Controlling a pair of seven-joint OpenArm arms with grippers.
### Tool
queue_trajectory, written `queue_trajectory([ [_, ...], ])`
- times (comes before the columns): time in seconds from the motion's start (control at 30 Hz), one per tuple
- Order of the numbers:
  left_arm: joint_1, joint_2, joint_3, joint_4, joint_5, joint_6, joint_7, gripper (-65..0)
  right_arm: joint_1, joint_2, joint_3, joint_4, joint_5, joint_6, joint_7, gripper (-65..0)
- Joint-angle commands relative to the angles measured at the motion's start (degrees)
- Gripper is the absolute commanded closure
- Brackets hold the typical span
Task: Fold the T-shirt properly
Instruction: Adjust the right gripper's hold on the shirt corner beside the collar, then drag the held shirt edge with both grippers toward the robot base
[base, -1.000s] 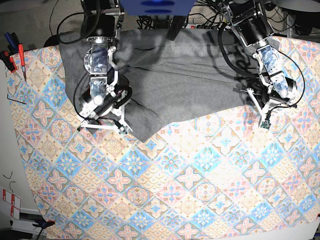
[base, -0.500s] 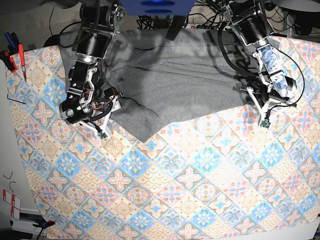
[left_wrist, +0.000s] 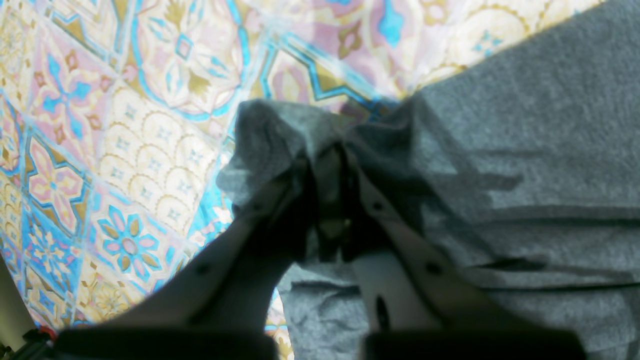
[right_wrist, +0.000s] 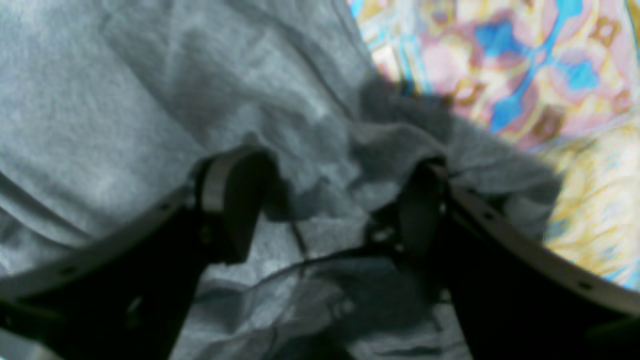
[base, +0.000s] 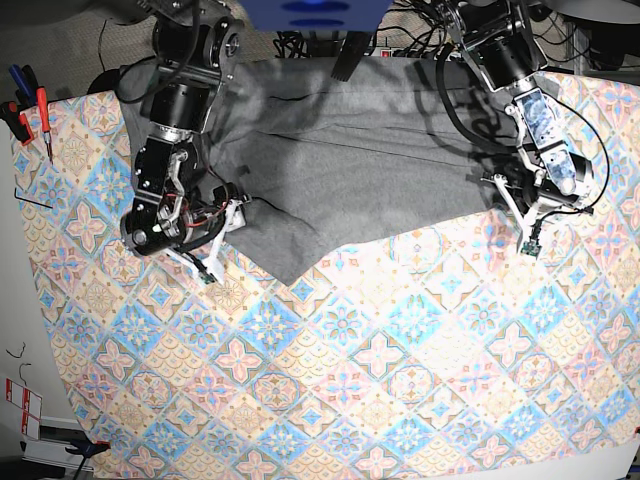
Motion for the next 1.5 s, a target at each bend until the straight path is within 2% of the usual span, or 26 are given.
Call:
queue_trajectory([
  [0.0,-0.7,-0.5,0.1,1.1,-0.2,0.3,-0.6,0.0,1.9,0.0,-1.3,0.9,0.8,0.2,0.9,-41.7],
  [0.1,-0.8,-0.5,0.1,1.1,-0.2,0.3,-0.4,0.0,2.3,0.6,-3.8,0.7,0.8,0.2,0.9,-41.6],
  [0.3,-0.9,-0.5,0.1,1.1,-0.2,0.3,-0.4,0.0,2.3,0.6,-4.6,0.7,0.8,0.2,2.5,-41.5],
  [0.37,-0.9,-0.5,0.0,1.1,-0.2,0.3,-0.4,0.0,2.1,0.7,-4.6,0.1,0.8,0.2,3.1,-39.6],
  [0.5,-0.9,-0.5,0.1,1.1,-0.2,0.3,-0.4,0.0,2.2,1.3,-4.6,-4.7,0.8,0.2,3.5,-30.5],
  [0.77,-1.1,-0.5,0.1,1.1,-0.2,0.3,-0.4,0.0,2.2,2.1,-4.6,-7.8,0.7,0.2,5.8,-1.2],
  [0.87,-1.0,-0.5,0.1,1.1,-0.2,0.3,-0.4,0.0,2.2,2.6,-4.6,-7.2,0.7,0.2,6.0,-0.8],
  [1.07,-0.8,-0.5,0.1,1.1,-0.2,0.3,-0.5,0.0,3.2,5.8,-4.6,-4.7,0.7,0.2,5.4,-0.8],
  [1.23,-0.7,-0.5,0.1,1.1,-0.2,0.3,-0.5,0.0,3.5,8.0,-4.1,-0.7,0.7,0.2,0.3,-0.8],
  [1.47,-0.7,-0.6,0.1,1.2,-0.2,0.3,-0.4,0.0,1.8,8.4,-4.0,5.6,0.7,0.2,-3.1,-0.9],
])
